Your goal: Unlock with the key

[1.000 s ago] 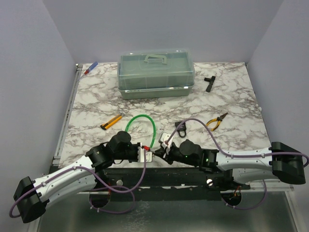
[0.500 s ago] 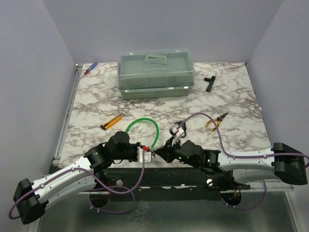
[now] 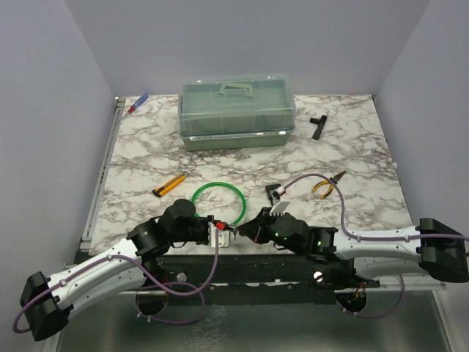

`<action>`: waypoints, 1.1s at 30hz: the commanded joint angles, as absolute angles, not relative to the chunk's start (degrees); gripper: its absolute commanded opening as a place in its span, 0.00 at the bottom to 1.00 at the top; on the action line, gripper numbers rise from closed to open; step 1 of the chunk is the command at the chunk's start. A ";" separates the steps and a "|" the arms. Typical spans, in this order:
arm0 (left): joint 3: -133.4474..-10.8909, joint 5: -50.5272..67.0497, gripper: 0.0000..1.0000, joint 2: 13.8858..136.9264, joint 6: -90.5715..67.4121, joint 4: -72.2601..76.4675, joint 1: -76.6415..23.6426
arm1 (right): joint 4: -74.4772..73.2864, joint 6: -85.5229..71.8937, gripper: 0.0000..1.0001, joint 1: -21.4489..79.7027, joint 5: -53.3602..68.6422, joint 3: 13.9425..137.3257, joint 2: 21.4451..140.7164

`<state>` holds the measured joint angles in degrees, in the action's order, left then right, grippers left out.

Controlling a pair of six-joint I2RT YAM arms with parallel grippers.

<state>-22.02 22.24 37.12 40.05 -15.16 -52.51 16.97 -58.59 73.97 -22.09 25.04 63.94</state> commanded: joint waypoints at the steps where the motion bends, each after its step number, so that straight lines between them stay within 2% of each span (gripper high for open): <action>1: -22.77 24.08 0.00 36.21 41.12 -10.18 -52.82 | 9.15 -65.28 0.13 73.43 -27.24 29.97 62.64; 8: -22.69 23.91 0.00 36.21 41.22 -10.20 -52.83 | 3.23 -66.74 0.58 73.31 -28.27 30.74 59.69; 11: -22.68 23.88 0.00 36.20 41.31 -10.17 -52.84 | 0.92 -68.97 0.68 73.33 -29.61 30.72 57.79; 16: -22.71 24.21 0.00 36.02 41.31 -10.11 -52.83 | -6.14 -76.44 0.71 72.94 -33.50 30.52 55.52; 19: -22.76 24.39 0.00 35.89 41.31 -10.11 -52.82 | -8.63 -83.79 0.71 68.76 -29.43 29.24 55.68; 24: -22.72 24.43 0.00 35.71 41.39 -10.19 -52.83 | 1.15 -88.32 0.68 56.85 -13.63 25.58 58.84; 33: -22.59 24.03 0.00 35.47 41.29 -10.20 -52.92 | 13.45 -87.06 0.59 55.20 -2.41 29.14 72.46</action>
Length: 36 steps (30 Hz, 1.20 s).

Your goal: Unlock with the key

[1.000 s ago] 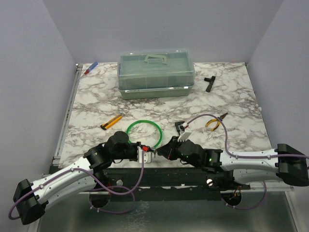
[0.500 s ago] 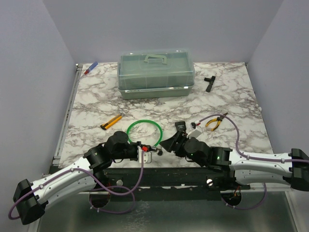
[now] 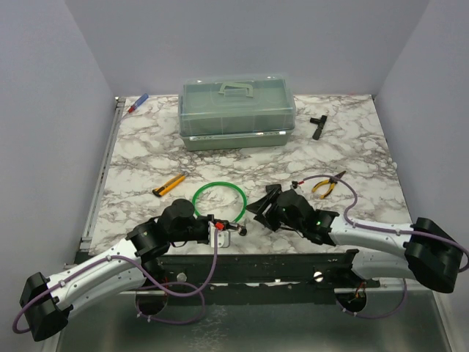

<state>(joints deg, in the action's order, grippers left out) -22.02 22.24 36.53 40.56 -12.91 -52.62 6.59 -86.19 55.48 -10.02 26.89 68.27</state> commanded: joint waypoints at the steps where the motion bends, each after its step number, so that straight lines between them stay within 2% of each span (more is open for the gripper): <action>1: -22.59 24.08 0.00 35.38 41.31 -10.15 -52.91 | 14.58 -87.16 0.58 55.20 -1.33 29.22 73.83; 8: -22.59 24.35 0.00 35.49 41.13 -10.11 -52.99 | 19.72 -85.63 0.50 55.20 1.29 31.27 80.32; 14: -22.57 24.43 0.00 35.76 41.00 -10.11 -53.00 | 20.97 -84.86 0.35 55.20 1.80 32.50 83.02; 17: -22.59 24.43 0.00 35.85 41.00 -10.11 -53.00 | 21.01 -84.46 0.24 55.11 2.00 32.67 83.55; 21: -22.54 24.56 0.00 36.10 40.85 -10.11 -53.01 | 20.75 -83.45 0.02 55.11 1.73 32.99 83.79; 36: -22.67 25.97 0.00 37.14 39.44 -10.04 -53.02 | 12.31 -76.44 0.00 54.14 -4.90 36.34 80.21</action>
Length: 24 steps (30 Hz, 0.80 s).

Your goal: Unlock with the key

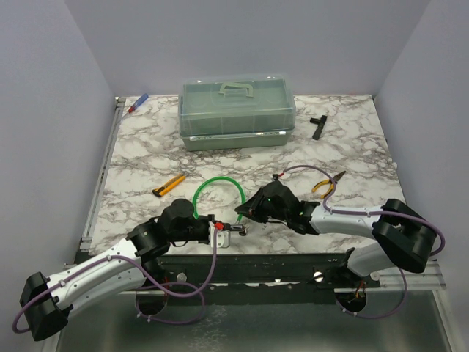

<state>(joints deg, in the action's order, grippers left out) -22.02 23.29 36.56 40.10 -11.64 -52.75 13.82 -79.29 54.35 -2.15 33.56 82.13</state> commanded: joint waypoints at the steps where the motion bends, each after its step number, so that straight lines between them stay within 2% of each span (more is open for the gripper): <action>1: -22.60 25.82 0.01 37.36 39.14 -10.02 -53.00 | 12.15 -76.31 0.00 54.14 -4.84 36.51 80.24; 5: -21.62 24.45 0.36 38.08 37.72 -9.69 -53.00 | 11.79 -76.07 0.00 54.10 -4.46 36.76 80.15; 9: -21.60 24.17 0.49 39.50 37.13 -9.26 -53.00 | 11.62 -75.53 0.00 54.14 -4.05 37.05 80.09; 14: -21.80 24.43 0.55 41.30 36.27 -9.08 -53.00 | 11.84 -74.93 0.00 54.08 -3.99 37.22 80.15; 24: -21.54 21.44 0.53 50.09 36.44 -2.23 -53.00 | 12.99 -74.62 0.00 54.08 -2.36 36.70 79.54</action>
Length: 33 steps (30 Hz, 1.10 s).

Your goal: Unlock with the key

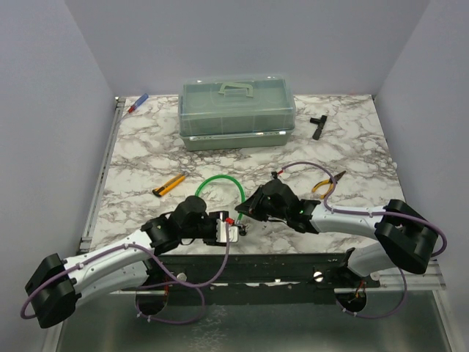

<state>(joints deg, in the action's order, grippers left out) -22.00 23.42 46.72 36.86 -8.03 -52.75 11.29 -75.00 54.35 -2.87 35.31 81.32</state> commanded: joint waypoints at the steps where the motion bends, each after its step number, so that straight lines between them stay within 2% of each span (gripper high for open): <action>1: -21.60 20.69 0.52 51.28 36.23 -1.26 -53.04 | 13.22 -74.62 0.00 54.10 -2.17 36.67 79.42; 3: -21.92 20.05 0.46 53.59 36.46 -0.30 -53.00 | 13.71 -74.54 0.00 54.10 -1.67 36.65 79.53; 8: -23.27 19.86 0.00 57.76 38.24 1.16 -52.98 | 14.01 -73.82 0.00 54.05 -1.01 36.72 79.28; 17: -21.16 24.68 0.00 51.91 43.15 0.09 -53.67 | 12.83 -71.31 0.00 52.49 -3.78 36.15 77.79; 26: -20.94 23.38 0.00 49.65 45.87 -3.42 -56.75 | 13.19 -56.75 0.00 51.79 -6.48 38.83 77.71; 33: -20.84 22.15 0.00 48.65 45.53 -3.78 -56.94 | 12.20 -55.73 0.00 51.77 -6.17 39.36 78.10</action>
